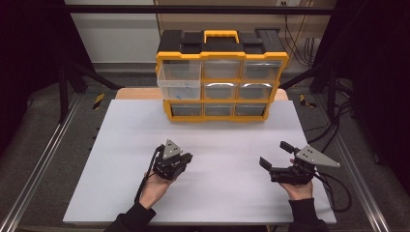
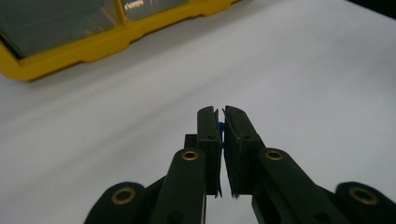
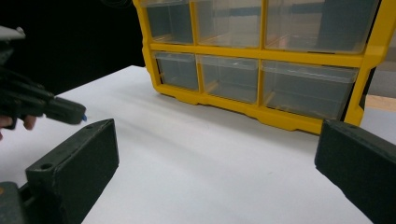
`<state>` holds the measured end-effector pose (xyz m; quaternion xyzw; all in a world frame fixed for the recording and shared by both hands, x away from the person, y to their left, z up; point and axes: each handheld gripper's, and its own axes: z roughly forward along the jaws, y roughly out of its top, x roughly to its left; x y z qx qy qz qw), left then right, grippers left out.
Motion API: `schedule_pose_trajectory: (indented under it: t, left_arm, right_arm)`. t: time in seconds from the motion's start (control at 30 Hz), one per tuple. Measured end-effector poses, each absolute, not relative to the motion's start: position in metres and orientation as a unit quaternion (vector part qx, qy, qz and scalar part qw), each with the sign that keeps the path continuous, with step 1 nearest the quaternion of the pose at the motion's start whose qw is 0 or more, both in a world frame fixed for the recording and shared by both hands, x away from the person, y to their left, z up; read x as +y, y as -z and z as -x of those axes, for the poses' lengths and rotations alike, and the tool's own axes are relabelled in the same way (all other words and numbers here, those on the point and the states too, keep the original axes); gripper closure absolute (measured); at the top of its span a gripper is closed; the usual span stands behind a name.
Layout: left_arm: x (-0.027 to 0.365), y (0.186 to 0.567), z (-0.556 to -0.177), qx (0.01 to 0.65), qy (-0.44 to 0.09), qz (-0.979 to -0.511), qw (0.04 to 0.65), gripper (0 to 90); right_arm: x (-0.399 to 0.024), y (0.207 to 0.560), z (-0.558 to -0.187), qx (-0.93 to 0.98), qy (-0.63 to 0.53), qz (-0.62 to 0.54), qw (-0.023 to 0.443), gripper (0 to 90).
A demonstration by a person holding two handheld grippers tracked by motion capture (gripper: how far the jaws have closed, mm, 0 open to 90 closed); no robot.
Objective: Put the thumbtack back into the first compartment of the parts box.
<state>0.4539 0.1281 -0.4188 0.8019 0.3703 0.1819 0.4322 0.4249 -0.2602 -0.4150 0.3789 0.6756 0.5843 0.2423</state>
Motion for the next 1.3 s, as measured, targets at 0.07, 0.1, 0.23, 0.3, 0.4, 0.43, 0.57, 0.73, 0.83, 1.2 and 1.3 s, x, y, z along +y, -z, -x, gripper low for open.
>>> schedule_pose_trajectory:
  t: [0.07, 0.1, 0.23, 0.3, 0.4, 0.43, 0.57, 0.73, 0.83, 1.2, 1.3]
  left_arm:
    - [0.131, 0.410, -0.452, 0.367, -0.186, -0.798, 0.440, 84.6]
    - [0.133, 0.406, -0.452, 0.366, -0.187, -0.796, 0.445, 84.6]
    - [0.142, 0.385, -0.449, 0.359, -0.196, -0.785, 0.466, 84.6]
    - [0.145, 0.376, -0.448, 0.356, -0.200, -0.780, 0.475, 84.5]
    - [0.150, 0.363, -0.449, 0.354, -0.207, -0.772, 0.486, 84.6]
    - [0.150, 0.360, -0.450, 0.354, -0.210, -0.771, 0.486, 84.6]
    - [0.153, 0.343, -0.453, 0.350, -0.223, -0.765, 0.492, 84.6]
    - [0.156, 0.322, -0.459, 0.349, -0.232, -0.758, 0.499, 84.6]
    - [0.156, 0.312, -0.461, 0.347, -0.239, -0.757, 0.500, 84.6]
    - [0.156, 0.271, -0.470, 0.335, -0.265, -0.749, 0.506, 84.5]
    - [0.155, 0.264, -0.473, 0.335, -0.272, -0.748, 0.505, 84.5]
  right_arm:
    - [-0.260, 0.415, -0.425, 0.676, -0.583, -0.380, 0.242, 0.6]
    - [-0.260, 0.415, -0.425, 0.677, -0.582, -0.379, 0.243, 0.6]
    - [-0.260, 0.416, -0.425, 0.679, -0.580, -0.378, 0.244, 0.6]
    - [-0.259, 0.416, -0.425, 0.678, -0.581, -0.378, 0.244, 0.6]
    - [-0.260, 0.416, -0.425, 0.678, -0.581, -0.379, 0.243, 0.6]
    - [-0.259, 0.416, -0.425, 0.678, -0.580, -0.380, 0.244, 0.6]
    - [-0.259, 0.416, -0.425, 0.678, -0.581, -0.379, 0.244, 0.6]
    - [-0.260, 0.416, -0.425, 0.678, -0.581, -0.379, 0.243, 0.6]
    - [-0.260, 0.416, -0.425, 0.678, -0.581, -0.379, 0.243, 0.6]
    - [-0.260, 0.415, -0.425, 0.677, -0.581, -0.381, 0.243, 0.6]
    - [-0.260, 0.416, -0.425, 0.677, -0.581, -0.380, 0.243, 0.6]
